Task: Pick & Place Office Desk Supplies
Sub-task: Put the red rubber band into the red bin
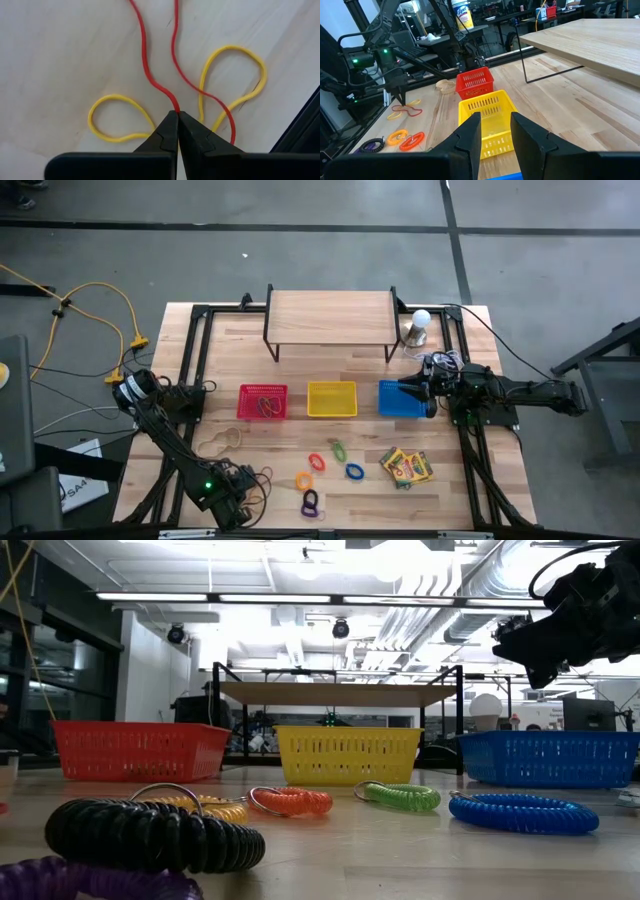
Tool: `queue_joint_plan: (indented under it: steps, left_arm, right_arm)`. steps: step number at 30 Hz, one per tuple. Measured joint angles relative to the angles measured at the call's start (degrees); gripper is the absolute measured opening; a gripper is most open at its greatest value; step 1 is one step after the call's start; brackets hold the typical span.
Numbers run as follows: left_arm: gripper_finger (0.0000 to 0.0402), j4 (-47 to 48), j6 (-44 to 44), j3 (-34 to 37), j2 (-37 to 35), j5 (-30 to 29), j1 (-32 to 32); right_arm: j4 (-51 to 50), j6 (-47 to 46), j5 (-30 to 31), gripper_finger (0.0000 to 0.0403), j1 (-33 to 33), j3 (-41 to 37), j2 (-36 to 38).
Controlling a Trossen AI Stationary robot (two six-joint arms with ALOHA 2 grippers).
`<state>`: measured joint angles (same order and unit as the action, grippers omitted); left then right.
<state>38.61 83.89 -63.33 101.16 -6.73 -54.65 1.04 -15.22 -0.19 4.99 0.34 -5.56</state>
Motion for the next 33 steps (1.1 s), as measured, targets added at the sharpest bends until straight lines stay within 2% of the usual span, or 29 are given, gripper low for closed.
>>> queue_joint_plan:
  steps: [17,27,33]
  left_arm:
    - [0.0001,-4.28,-6.61,-0.09,-1.7,-9.68,0.0]
    - [0.0001,-8.75,-13.75,-0.09,-5.1,-20.53,-0.86]
    - [0.0001,-8.8,-15.2,-0.09,-7.75,-26.63,-2.0]
  right_arm:
    - [0.0,0.0,0.0,0.0094,0.0,-0.01,-0.02]
    - [0.0,0.0,-0.02,0.0094,0.0,-0.02,-0.02]
    - [0.0,0.01,-0.02,0.0094,-0.01,0.0,-0.02]
